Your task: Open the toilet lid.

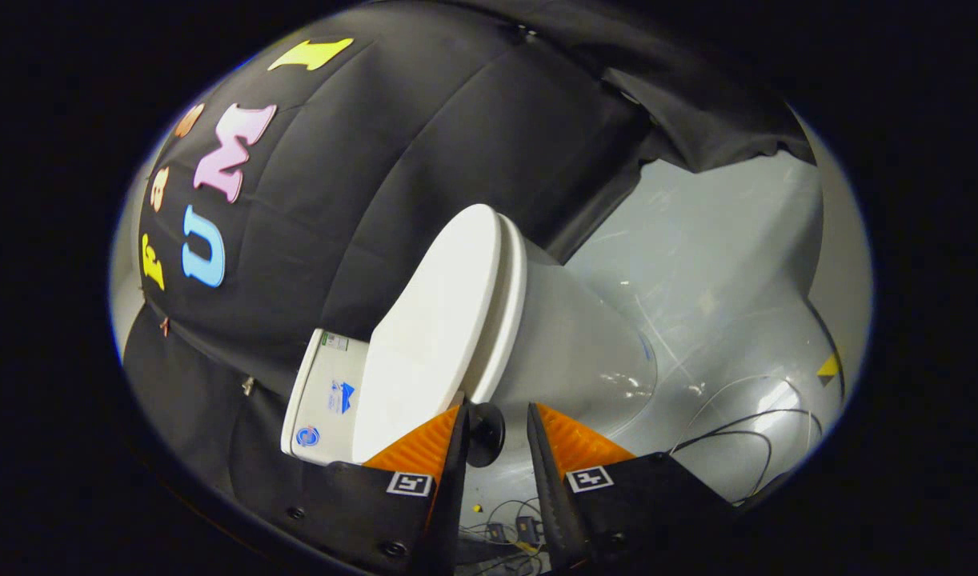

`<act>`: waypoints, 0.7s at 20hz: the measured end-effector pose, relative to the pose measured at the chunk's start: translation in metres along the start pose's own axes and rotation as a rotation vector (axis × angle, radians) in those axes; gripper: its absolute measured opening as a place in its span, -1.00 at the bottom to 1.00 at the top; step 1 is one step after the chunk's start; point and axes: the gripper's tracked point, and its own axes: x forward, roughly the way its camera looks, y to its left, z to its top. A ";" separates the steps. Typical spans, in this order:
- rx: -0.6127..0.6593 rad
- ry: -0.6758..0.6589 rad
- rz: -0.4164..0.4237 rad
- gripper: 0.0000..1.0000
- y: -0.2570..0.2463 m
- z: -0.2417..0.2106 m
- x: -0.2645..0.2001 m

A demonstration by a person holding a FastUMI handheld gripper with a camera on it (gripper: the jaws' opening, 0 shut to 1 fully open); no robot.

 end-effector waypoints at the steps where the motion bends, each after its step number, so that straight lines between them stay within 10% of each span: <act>1: 0.020 -0.003 0.012 -0.07 0.001 -0.001 -0.001; 8: 0.105 0.051 0.072 -0.07 0.011 -0.005 -0.030; 10: 0.130 0.048 0.074 -0.66 0.008 -0.013 0.000; 14: 0.110 0.037 0.088 -0.66 0.007 -0.012 0.005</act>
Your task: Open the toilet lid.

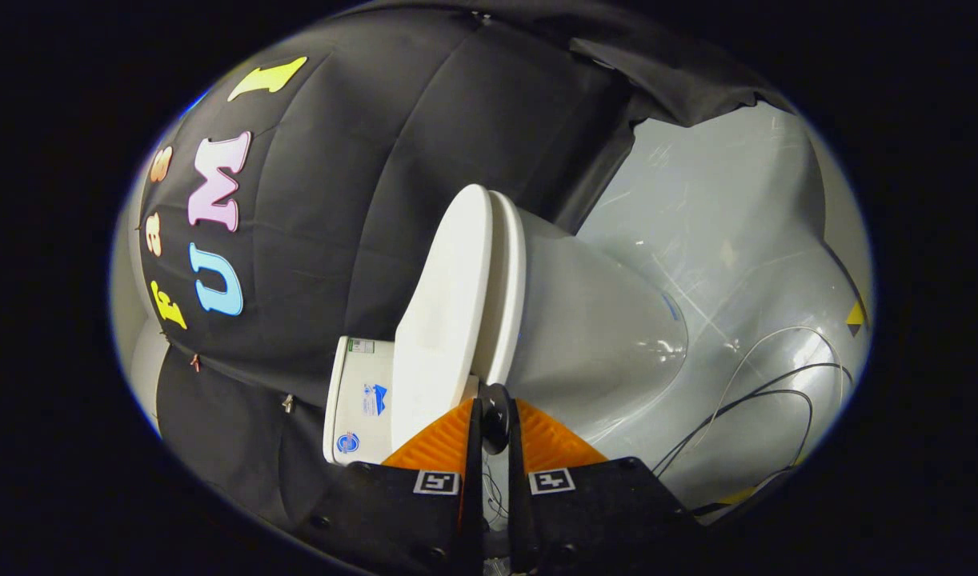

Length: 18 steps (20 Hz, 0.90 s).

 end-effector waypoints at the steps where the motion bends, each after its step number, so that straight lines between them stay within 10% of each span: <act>1: 0.003 0.008 0.004 -0.66 0.000 0.002 0.000; 18: -0.076 -0.085 -0.044 -0.90 0.044 0.016 -0.015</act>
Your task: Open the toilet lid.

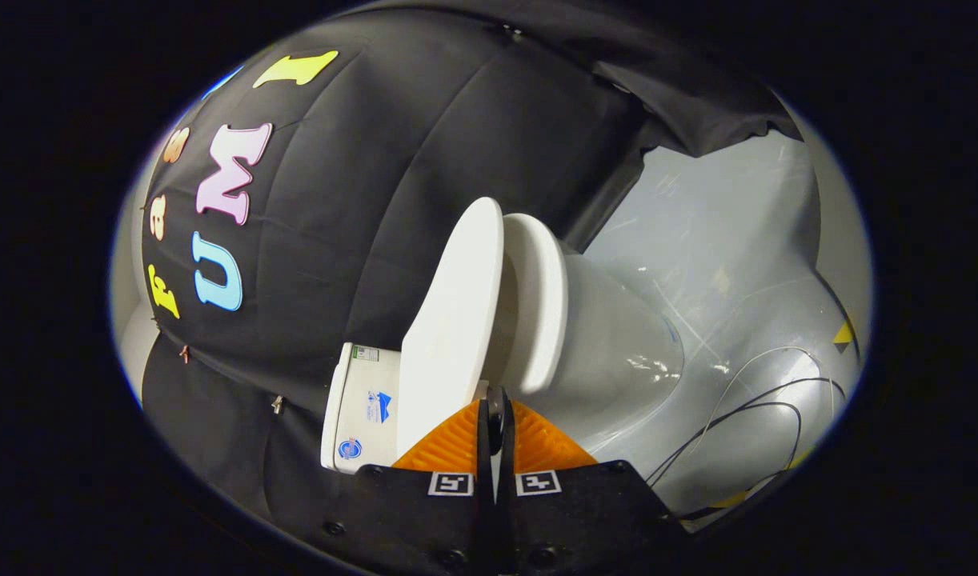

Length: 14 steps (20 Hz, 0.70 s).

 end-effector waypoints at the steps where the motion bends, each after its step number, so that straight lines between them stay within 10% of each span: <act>1: -0.004 -0.005 -0.002 -0.90 0.006 0.003 -0.002; 14: -0.187 -0.074 -0.024 -0.90 0.133 0.006 -0.031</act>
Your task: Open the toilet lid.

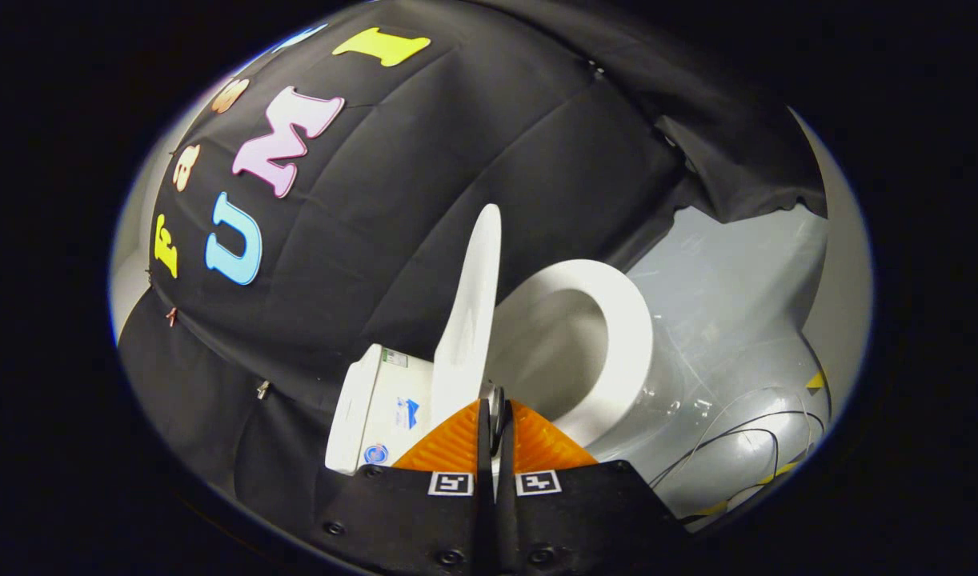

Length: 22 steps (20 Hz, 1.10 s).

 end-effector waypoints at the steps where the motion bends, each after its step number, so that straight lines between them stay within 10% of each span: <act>1: -0.017 -0.011 0.002 -0.90 0.013 0.002 -0.001; 22: -0.428 -0.057 -0.167 -0.90 0.189 -0.026 -0.005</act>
